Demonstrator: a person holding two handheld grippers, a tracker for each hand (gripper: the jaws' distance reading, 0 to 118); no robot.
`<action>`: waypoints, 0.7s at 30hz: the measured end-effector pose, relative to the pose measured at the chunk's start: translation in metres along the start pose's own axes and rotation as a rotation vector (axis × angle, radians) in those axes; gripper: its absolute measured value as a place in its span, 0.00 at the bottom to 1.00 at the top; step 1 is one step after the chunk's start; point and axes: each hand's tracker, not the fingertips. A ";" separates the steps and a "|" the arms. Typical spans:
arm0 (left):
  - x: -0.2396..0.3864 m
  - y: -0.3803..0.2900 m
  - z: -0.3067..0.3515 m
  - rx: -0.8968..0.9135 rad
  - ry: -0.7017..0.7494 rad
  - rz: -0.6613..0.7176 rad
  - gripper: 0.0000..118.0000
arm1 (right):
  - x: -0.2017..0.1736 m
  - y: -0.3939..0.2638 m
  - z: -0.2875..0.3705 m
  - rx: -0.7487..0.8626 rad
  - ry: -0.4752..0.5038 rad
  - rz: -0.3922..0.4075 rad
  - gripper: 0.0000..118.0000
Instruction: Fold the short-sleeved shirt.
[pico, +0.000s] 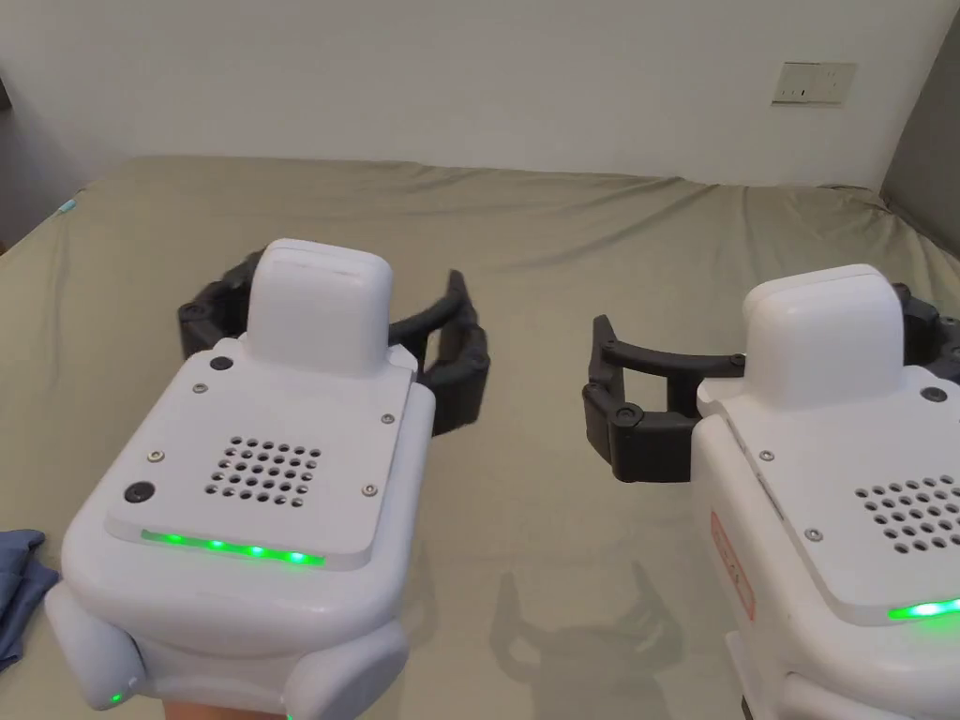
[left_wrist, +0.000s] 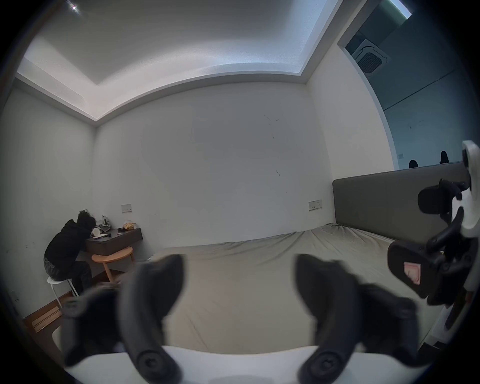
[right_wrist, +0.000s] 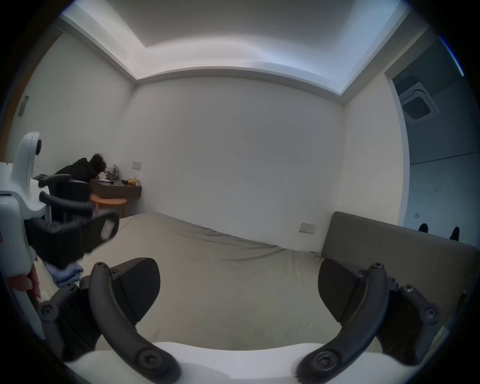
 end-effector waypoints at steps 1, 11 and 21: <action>0.000 -0.002 -0.001 -0.004 0.004 0.001 0.93 | -0.001 0.002 -0.001 -0.010 -0.010 0.007 1.00; -0.005 -0.001 0.003 0.003 0.022 0.010 1.00 | 0.003 0.024 -0.006 -0.181 -0.077 -0.156 1.00; -0.005 0.009 0.008 0.029 0.019 0.014 1.00 | 0.007 0.041 -0.001 -0.254 -0.071 -0.215 1.00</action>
